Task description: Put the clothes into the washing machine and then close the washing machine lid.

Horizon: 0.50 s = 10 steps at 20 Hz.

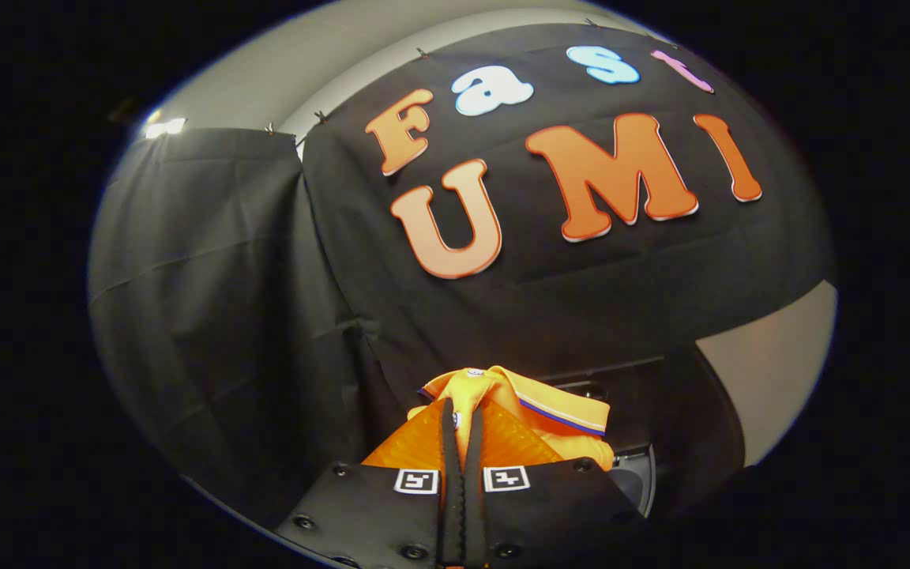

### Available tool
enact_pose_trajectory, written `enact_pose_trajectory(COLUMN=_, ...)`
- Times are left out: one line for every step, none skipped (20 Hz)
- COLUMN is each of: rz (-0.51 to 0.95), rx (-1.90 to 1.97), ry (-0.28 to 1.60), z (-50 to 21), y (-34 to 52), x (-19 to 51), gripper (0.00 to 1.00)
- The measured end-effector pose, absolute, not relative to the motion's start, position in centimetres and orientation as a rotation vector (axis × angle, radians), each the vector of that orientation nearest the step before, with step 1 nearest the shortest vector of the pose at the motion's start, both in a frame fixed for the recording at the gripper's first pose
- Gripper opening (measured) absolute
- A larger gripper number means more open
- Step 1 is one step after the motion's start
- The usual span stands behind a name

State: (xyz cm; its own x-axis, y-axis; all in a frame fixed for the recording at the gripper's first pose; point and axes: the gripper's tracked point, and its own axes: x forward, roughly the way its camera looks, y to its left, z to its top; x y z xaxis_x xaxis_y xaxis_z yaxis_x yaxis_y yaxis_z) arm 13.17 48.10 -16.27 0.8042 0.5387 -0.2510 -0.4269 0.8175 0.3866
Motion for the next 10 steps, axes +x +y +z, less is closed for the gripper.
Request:
enact_pose_trajectory(rz=0.513, rx=0.324, ry=0.403, z=-18.9, y=48.7, x=13.5, gripper=0.07)
enact_pose_trajectory(rz=0.498, rx=0.326, ry=0.441, z=-21.2, y=49.1, x=14.0, gripper=0.07)
enact_pose_trajectory(rz=0.48, rx=0.319, ry=0.475, z=-23.5, y=49.2, x=14.5, gripper=0.07)
enact_pose_trajectory(rz=0.461, rx=0.31, ry=0.508, z=-25.6, y=49.3, x=14.8, gripper=0.07)
enact_pose_trajectory(rz=0.441, rx=0.31, ry=0.532, z=-27.8, y=49.0, x=15.0, gripper=0.07)
enact_pose_trajectory(rz=0.415, rx=0.31, ry=0.555, z=-29.4, y=48.7, x=15.3, gripper=0.07)
enact_pose_trajectory(rz=0.391, rx=0.313, ry=0.578, z=-31.0, y=48.4, x=15.7, gripper=0.07)
enact_pose_trajectory(rz=0.369, rx=0.318, ry=0.603, z=-32.5, y=48.3, x=16.1, gripper=0.08)
enact_pose_trajectory(rz=0.35, rx=0.326, ry=0.628, z=-33.7, y=48.3, x=16.5, gripper=0.07)
enact_pose_trajectory(rz=0.335, rx=0.334, ry=0.656, z=-35.0, y=48.3, x=16.7, gripper=0.08)
